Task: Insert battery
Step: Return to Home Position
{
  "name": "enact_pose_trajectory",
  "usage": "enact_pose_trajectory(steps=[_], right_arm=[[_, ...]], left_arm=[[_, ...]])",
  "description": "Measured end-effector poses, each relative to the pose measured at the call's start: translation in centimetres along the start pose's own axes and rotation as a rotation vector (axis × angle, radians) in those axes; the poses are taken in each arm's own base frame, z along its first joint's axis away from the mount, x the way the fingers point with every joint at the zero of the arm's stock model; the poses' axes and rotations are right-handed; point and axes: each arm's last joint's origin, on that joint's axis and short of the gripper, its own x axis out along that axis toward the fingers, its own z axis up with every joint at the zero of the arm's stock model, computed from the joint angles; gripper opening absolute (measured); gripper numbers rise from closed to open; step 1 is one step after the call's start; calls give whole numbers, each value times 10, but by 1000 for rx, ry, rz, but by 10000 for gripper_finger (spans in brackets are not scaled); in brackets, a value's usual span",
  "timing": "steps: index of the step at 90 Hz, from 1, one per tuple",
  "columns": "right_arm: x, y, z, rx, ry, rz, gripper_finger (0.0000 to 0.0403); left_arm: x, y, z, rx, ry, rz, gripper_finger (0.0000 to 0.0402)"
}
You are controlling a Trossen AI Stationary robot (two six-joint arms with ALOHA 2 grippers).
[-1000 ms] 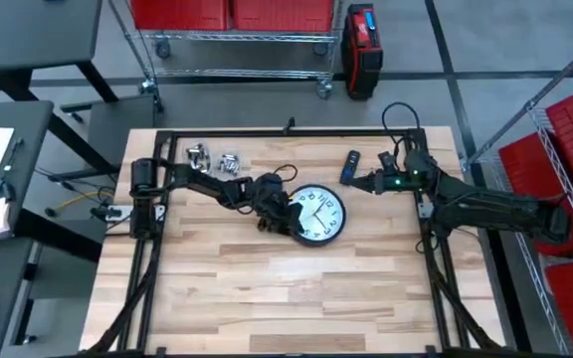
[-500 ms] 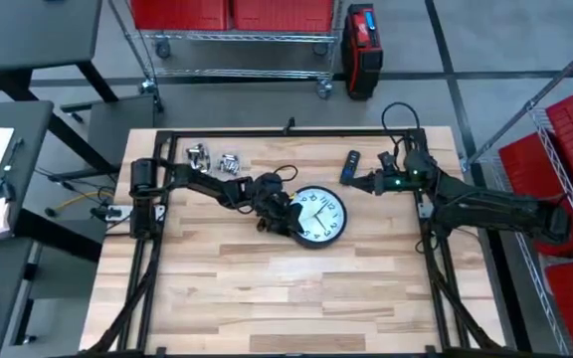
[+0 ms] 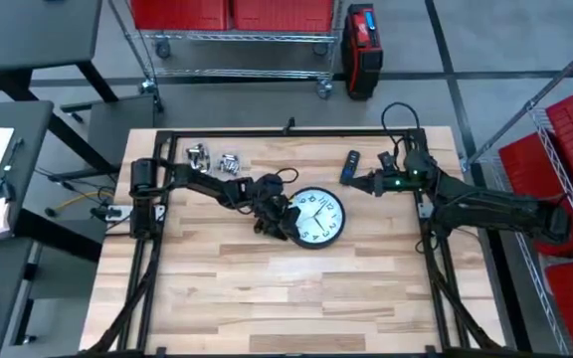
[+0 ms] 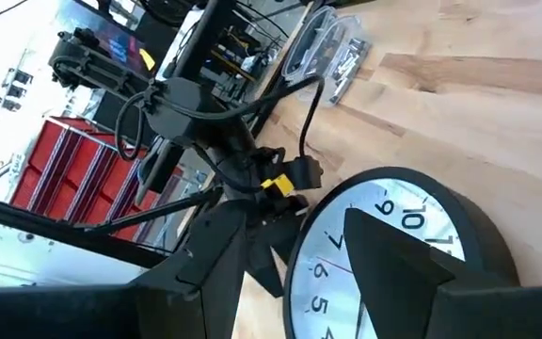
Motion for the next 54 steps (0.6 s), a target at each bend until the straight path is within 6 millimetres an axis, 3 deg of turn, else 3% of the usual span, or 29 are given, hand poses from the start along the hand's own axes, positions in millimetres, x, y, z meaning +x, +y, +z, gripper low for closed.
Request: enact_pose_trajectory(steps=[17, 27, 40, 54], right_arm=[[0, 3, 0, -20, 33, 53, 171], [-1, 11, 1, -52, 62, 159, 171], [-2, 29, 4, -163, -6, 312, 171], [-2, 45, 4, -503, -166, 350, 171]], left_arm=[[-5, -9, -4, 44, 98, -51, 272], [-18, -32, -15, 162, 124, -133, 272], [-54, -84, -37, 402, 36, -277, 272], [-108, -133, -71, 727, -194, -328, 272]])
